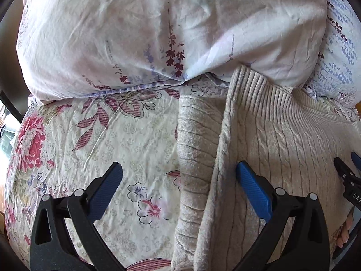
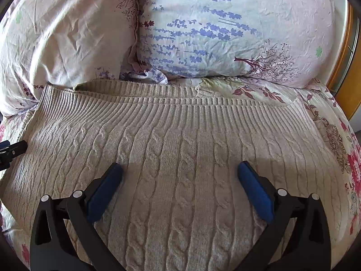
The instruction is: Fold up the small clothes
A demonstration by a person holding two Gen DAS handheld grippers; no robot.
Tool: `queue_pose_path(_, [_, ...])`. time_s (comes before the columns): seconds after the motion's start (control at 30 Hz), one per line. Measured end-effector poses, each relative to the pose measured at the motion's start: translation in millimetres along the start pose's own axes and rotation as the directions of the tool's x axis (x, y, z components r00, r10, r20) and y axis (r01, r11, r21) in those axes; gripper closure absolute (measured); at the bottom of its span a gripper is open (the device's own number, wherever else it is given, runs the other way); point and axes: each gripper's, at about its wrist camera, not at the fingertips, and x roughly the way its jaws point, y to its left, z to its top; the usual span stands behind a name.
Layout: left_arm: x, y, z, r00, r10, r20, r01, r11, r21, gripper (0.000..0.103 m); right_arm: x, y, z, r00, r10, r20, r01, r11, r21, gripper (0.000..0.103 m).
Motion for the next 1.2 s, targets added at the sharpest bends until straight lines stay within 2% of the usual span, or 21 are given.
queue_pose_path(0.07, [4.9,-3.1,4.0,0.999,-0.036,-0.023,0.036,0.999,0.012,0.004,0.1,-0.2,0.2,1.0,0.0,0.0,0.0,1.0,0.0,0.001])
queue_pose_path(0.17, [10.2,0.1,10.6,0.991,-0.126,-0.049,0.125,0.992,-0.009,0.017,0.2,-0.3,0.4,1.0,0.0,0.0,0.0,1.0,0.0,0.001])
queue_pose_path(0.3, [17.7,7.1,24.4,0.981,-0.183,-0.061,0.182,0.983,-0.012,0.026,0.2,-0.3,0.6,1.0,0.0,0.0,0.0,1.0,0.0,0.001])
queue_pose_path(0.37, [15.4,7.8,26.5,0.974,-0.219,-0.061,0.219,0.976,-0.009,0.036,0.5,-0.4,0.7,1.0,0.0,0.0,0.0,1.0,0.0,0.001])
queue_pose_path(0.4, [15.4,7.4,28.6,0.968,-0.244,-0.06,0.243,0.97,-0.013,0.045,0.4,-0.3,0.6,1.0,0.0,0.0,0.0,1.0,0.0,0.001])
queue_pose_path(0.43, [14.9,7.0,29.9,0.96,-0.275,-0.057,0.275,0.961,-0.02,0.049,0.4,-0.4,0.6,1.0,0.0,0.0,0.0,1.0,0.0,0.001])
queue_pose_path(0.47, [16.2,7.8,31.2,0.952,-0.299,-0.06,0.298,0.954,-0.032,0.057,0.5,-0.4,0.7,1.0,0.0,0.0,0.0,1.0,0.0,0.001])
queue_pose_path(0.5, [17.7,9.1,32.3,0.948,-0.314,-0.06,0.311,0.949,-0.051,0.059,0.5,-0.4,0.7,1.0,0.0,0.0,0.0,1.0,0.0,0.001])
queue_pose_path(0.57, [18.3,8.8,34.8,0.944,-0.325,-0.053,0.322,0.944,-0.066,0.065,0.6,-0.3,0.6,1.0,0.0,0.0,0.0,1.0,-0.001,0.001])
queue_pose_path(0.63, [13.4,9.5,30.0,0.931,-0.363,-0.034,0.359,0.929,-0.088,0.08,0.5,-0.3,0.6,1.0,0.0,0.0,0.0,1.0,-0.001,0.001])
queue_pose_path(0.8, [-2.3,-2.2,21.7,0.94,-0.34,-0.015,0.338,0.938,-0.076,0.084,1.9,0.5,-1.8,1.0,0.001,0.002,-0.001,1.0,0.0,0.001])
queue_pose_path(0.9, [-21.1,-12.3,24.0,0.912,-0.41,0.014,0.409,0.907,-0.099,0.086,2.8,0.3,-2.8,1.0,-0.003,0.004,0.003,1.0,-0.014,0.001])
queue_pose_path(1.1, [-67.0,-57.8,32.8,0.847,-0.525,0.079,0.53,0.845,-0.071,0.088,-2.5,3.8,-3.1,0.999,-0.031,0.015,0.032,0.996,-0.081,0.001])
queue_pose_path(1.2, [-75.9,-81.8,38.2,0.801,-0.591,0.09,0.598,0.796,-0.094,0.089,-8.5,1.5,0.1,0.998,-0.055,0.021,0.057,0.991,-0.117,0.001])
